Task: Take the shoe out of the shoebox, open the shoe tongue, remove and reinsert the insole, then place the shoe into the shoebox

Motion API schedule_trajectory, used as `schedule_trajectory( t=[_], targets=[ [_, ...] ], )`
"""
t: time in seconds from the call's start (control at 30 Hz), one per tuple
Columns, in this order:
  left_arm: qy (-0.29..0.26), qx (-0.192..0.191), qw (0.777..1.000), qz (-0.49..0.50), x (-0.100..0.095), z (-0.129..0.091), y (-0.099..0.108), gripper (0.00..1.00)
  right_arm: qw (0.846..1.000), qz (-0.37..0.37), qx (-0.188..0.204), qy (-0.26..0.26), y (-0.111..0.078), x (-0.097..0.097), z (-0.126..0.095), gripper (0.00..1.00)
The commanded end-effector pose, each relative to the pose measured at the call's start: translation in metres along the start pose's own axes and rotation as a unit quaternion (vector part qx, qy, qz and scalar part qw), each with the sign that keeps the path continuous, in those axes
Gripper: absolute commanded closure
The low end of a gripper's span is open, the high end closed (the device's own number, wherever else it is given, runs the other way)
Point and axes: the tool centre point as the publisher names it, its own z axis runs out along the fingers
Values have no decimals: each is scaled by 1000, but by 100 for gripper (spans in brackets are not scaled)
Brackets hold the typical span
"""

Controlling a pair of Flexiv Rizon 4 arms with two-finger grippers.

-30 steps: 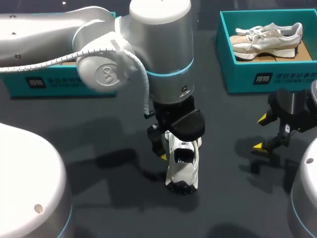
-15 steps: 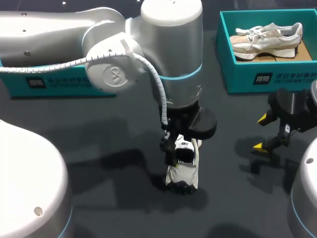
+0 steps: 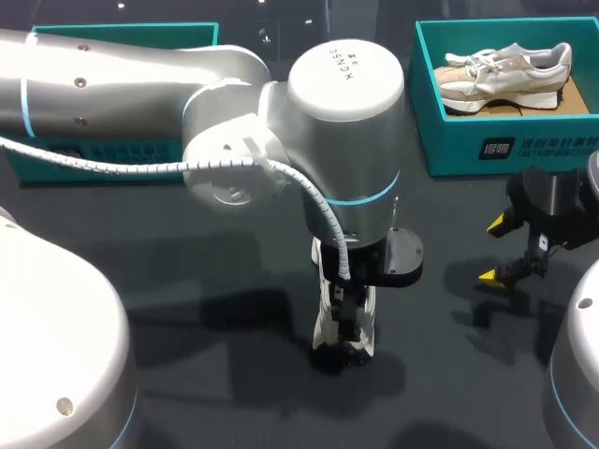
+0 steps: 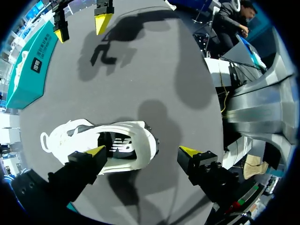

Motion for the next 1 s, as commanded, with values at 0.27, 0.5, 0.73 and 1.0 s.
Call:
schedule_trajectory(
  t=[0.27,0.5,0.73,1.0],
  targets=[
    [-4,7,1000,-15,3,32,4,0,1000,0,1,-2,0,2,-1,0],
    [-8,3,1000,-17,8,48,7,0,1000,0,1,-2,0,2,-1,0],
    [-19,-7,1000,-15,7,58,6,0,1000,0,1,-2,0,2,-1,0],
    [-14,-24,999,-23,4,65,3,0,1000,0,1,-2,0,2,-1,0]
  ],
)
